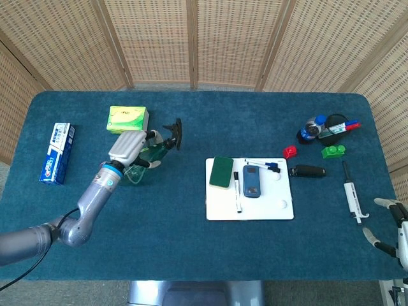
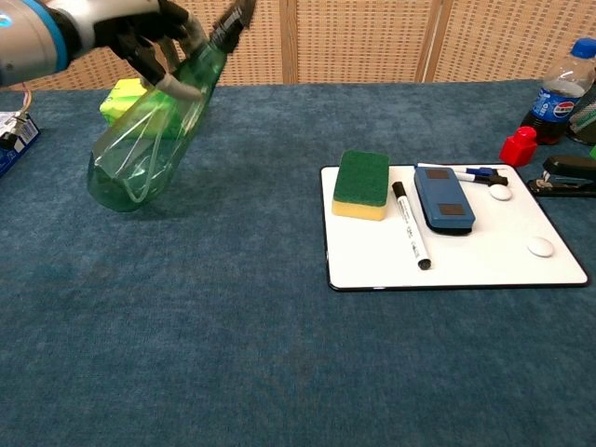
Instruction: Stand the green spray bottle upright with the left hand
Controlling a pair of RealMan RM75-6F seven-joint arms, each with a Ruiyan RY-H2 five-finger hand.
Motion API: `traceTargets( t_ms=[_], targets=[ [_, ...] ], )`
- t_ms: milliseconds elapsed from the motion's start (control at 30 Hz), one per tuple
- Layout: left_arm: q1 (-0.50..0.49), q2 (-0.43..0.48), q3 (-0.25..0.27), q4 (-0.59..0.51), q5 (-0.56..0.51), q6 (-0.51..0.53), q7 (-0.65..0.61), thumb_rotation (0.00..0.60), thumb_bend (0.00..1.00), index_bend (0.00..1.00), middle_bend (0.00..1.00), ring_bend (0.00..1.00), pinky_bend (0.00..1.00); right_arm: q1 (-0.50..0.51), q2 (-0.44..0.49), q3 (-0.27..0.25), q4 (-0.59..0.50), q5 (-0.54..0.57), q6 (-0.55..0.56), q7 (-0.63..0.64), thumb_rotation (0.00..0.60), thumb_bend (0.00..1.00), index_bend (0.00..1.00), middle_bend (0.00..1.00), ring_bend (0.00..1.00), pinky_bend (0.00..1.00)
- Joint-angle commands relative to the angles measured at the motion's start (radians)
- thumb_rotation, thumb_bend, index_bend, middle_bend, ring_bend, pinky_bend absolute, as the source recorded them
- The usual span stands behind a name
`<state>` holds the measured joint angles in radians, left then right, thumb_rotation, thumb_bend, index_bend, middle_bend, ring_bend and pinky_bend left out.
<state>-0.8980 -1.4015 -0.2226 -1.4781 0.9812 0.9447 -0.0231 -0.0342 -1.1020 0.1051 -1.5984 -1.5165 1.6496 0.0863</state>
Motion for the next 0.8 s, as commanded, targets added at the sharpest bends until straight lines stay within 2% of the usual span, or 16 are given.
traceTargets(
  t_ms=[33,267,467,567,800],
  targets=[
    [0.096,0.012,-0.033,-0.04,0.114,0.097,-0.165,0.6,0.33,0.53,0.57,0.59,0.65,0.001,-0.002,0.001,0.002,0.0,-0.001,0.0,0.6,0.23,0.31,0.37,0.31,0.35],
    [0.199,-0.008,-0.036,-0.047,0.22,0.221,-0.358,0.6,0.32,0.52,0.57,0.58,0.65,0.011,-0.008,0.003,0.003,0.004,-0.016,-0.002,0.6,0.23,0.3,0.37,0.31,0.35],
    [0.256,-0.023,-0.045,-0.049,0.278,0.287,-0.511,0.6,0.32,0.52,0.56,0.57,0.64,0.019,-0.012,0.007,-0.001,0.004,-0.024,-0.005,0.6,0.23,0.3,0.37,0.31,0.35],
    [0.285,-0.053,-0.045,-0.009,0.304,0.317,-0.615,0.6,0.32,0.52,0.56,0.56,0.64,0.021,-0.015,0.007,-0.003,0.007,-0.029,-0.007,0.6,0.22,0.3,0.37,0.31,0.35],
    [0.309,-0.125,-0.026,0.097,0.372,0.351,-0.736,0.6,0.32,0.52,0.55,0.56,0.62,0.023,-0.015,0.008,-0.012,0.009,-0.03,-0.014,0.6,0.23,0.29,0.37,0.31,0.35]
  ],
)
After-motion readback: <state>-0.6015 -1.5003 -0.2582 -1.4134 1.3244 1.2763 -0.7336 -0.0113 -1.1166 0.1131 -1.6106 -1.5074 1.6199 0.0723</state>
